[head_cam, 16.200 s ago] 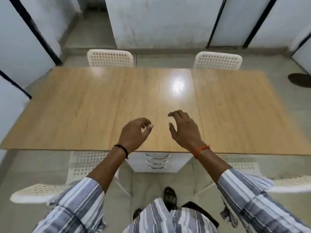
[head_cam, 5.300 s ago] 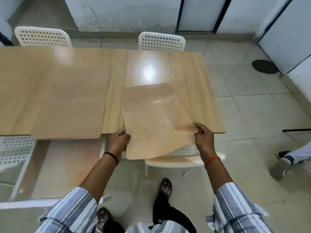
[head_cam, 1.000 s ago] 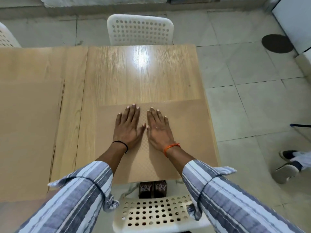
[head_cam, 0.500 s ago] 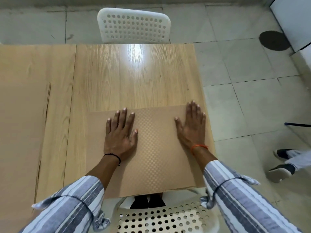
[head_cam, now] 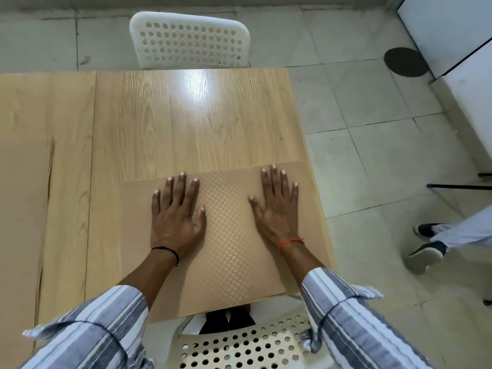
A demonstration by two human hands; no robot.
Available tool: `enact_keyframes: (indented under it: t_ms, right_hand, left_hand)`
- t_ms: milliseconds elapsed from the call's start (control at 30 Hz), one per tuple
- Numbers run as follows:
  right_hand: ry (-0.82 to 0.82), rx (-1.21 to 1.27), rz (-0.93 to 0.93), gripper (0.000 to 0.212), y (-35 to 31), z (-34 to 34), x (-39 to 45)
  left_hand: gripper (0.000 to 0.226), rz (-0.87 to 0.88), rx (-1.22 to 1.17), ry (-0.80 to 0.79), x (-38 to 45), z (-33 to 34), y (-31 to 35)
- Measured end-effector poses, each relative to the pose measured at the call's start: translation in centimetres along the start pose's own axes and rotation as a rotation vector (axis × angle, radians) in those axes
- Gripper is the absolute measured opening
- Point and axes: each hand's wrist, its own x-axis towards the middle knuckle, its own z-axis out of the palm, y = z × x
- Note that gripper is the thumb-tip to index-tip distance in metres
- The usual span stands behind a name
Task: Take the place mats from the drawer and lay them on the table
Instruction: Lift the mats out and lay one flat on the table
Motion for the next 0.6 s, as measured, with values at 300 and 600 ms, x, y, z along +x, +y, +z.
enact_keyframes:
  t_ms: [300, 600]
  right_hand:
    - [0.003, 0.036, 0.214, 0.078, 2.2, -0.8, 1.2]
    - [-0.059, 0.112, -0.184, 0.062, -9.5, 1.8, -0.7]
  left_hand:
    - [0.069, 0.005, -0.024, 0.011, 0.0, 0.0, 0.0]
    - [0.068, -0.022, 0.000, 0.012, 0.1, 0.1, 0.0]
